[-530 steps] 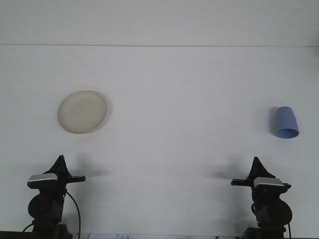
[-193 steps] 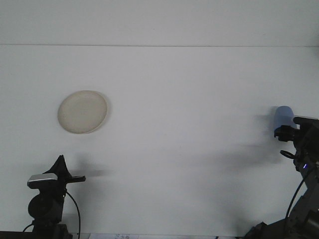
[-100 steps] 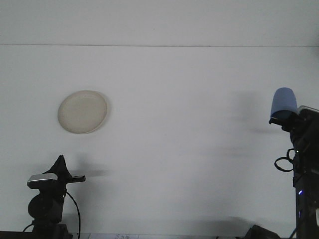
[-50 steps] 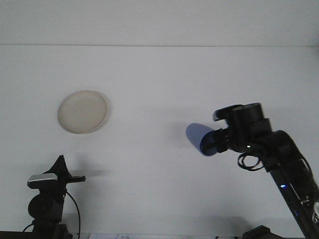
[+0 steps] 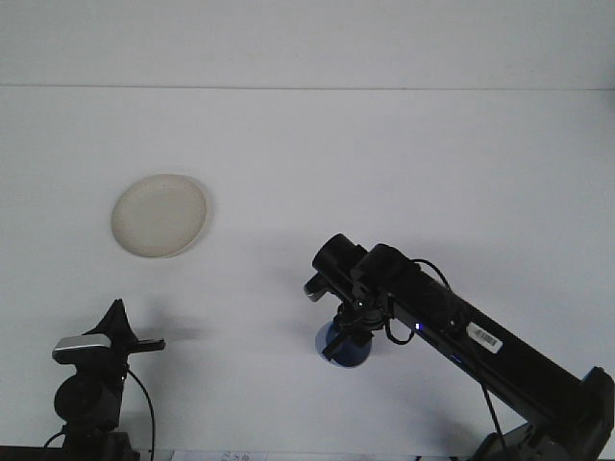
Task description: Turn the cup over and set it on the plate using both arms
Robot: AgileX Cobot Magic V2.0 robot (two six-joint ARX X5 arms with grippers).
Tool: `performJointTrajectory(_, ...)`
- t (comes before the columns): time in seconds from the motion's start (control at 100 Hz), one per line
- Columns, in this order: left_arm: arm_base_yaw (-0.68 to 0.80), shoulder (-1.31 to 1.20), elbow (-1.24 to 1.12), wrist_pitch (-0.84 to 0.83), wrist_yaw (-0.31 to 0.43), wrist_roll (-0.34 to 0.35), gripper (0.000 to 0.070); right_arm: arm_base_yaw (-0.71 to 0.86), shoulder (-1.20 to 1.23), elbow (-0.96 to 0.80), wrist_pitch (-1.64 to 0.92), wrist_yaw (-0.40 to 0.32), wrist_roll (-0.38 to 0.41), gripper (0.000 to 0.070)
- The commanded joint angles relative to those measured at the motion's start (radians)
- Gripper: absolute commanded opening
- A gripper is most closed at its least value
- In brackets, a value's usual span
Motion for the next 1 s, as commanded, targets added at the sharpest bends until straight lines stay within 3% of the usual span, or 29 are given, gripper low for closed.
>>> performJointTrajectory(0.0, 0.0, -0.001, -0.019, 0.01, 0.001, 0.012, 0.0015, 0.023, 0.029, 0.029, -0.019, 0.001, -0.016, 0.0)
performJointTrajectory(0.32, 0.0, -0.001, -0.019, 0.01, 0.001, 0.012, 0.0015, 0.037, 0.098, 0.03, -0.023, 0.0, -0.034, 0.001)
performJointTrajectory(0.36, 0.0, -0.001, -0.019, 0.01, 0.001, 0.012, 0.0015, 0.037, 0.102, 0.03, -0.022, 0.0, -0.034, 0.0052)
performJointTrajectory(0.47, 0.0, -0.001, -0.019, 0.01, 0.001, 0.012, 0.0015, 0.037, 0.103, 0.03, -0.006, 0.0, -0.039, 0.0302)
performJointTrajectory(0.52, 0.0, -0.001, -0.019, 0.01, 0.001, 0.012, 0.0016, 0.037, 0.103, 0.03, 0.004, 0.0, -0.046, 0.0361)
performJointTrajectory(0.78, 0.0, -0.001, -0.019, 0.01, 0.001, 0.012, 0.0015, 0.031, 0.068, 0.047, 0.023, 0.001, -0.076, 0.0367)
performJointTrajectory(0.989, 0.0, -0.001, -0.019, 0.01, 0.001, 0.012, 0.0015, 0.016, -0.111, 0.046, 0.134, 0.001, -0.077, 0.0367)
